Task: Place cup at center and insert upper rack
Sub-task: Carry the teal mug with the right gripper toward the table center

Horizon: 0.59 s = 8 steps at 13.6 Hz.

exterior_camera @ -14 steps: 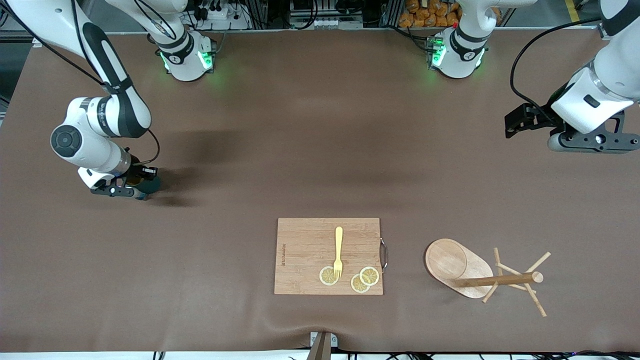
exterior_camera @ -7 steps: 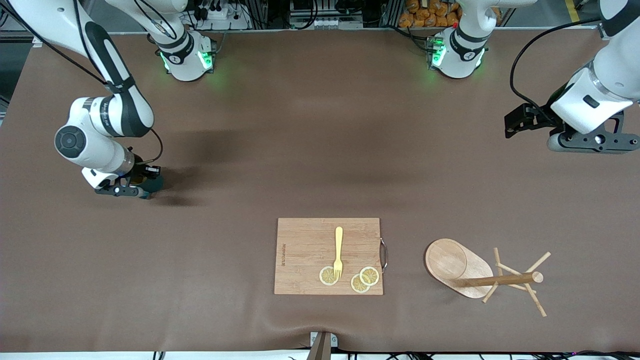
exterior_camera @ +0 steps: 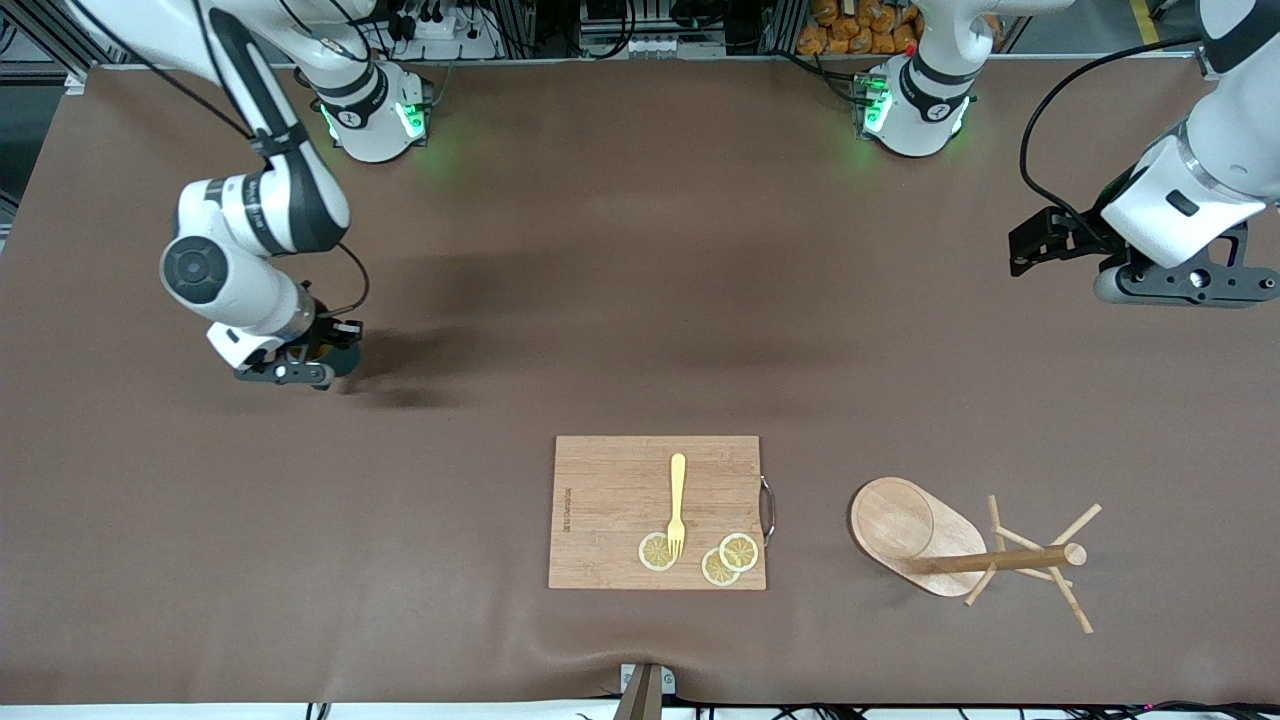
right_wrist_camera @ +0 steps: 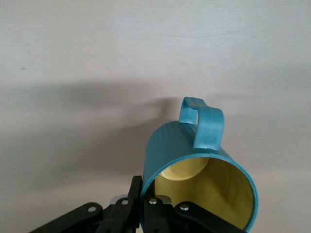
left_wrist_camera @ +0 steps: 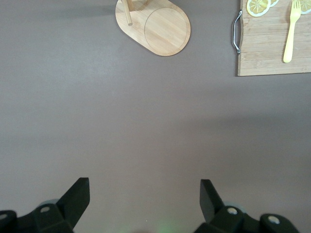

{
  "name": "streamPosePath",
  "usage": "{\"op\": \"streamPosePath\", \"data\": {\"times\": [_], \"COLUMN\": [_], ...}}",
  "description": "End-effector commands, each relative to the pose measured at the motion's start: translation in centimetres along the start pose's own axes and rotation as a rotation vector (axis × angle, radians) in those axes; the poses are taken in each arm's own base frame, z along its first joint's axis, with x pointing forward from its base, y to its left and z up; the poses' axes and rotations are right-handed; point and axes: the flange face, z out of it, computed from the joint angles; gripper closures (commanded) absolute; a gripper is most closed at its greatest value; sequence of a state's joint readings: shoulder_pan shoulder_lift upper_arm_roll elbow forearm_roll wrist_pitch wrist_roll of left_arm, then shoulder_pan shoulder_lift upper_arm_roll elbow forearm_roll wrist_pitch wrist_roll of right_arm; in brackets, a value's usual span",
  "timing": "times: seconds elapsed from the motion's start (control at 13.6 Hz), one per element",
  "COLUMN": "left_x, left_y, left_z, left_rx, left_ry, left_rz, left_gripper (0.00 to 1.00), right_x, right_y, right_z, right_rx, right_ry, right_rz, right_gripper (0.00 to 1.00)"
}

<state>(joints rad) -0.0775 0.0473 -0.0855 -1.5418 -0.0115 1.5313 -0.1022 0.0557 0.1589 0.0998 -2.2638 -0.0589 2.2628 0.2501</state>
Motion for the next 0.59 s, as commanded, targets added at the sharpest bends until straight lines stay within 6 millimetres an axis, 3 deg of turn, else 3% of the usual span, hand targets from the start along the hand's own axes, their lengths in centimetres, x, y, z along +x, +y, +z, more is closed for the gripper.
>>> {"op": "streamPosePath", "data": {"times": [0.0,0.29,0.51], "left_x": [-0.2,-0.1,-0.1], "left_y": [0.0,0.0,0.1], "left_z": [-0.2,-0.1,-0.2], "left_rx": [-0.005,-0.002,-0.002], "left_ry": [-0.004,-0.004,-0.002], "left_rz": [0.007,0.007,0.008], "left_gripper": [0.0,0.0,0.0], "right_x": [-1.2,-2.9,-3.9], "right_y": [-4.2,-12.0,-15.5], "right_z": [-1.9,-3.4,-4.3], "right_rx": [0.012,0.05,0.089], "right_ry": [0.005,0.006,0.001], "right_rz": [0.061,0.153,0.217], "right_gripper": [1.0,1.0,1.0]}}
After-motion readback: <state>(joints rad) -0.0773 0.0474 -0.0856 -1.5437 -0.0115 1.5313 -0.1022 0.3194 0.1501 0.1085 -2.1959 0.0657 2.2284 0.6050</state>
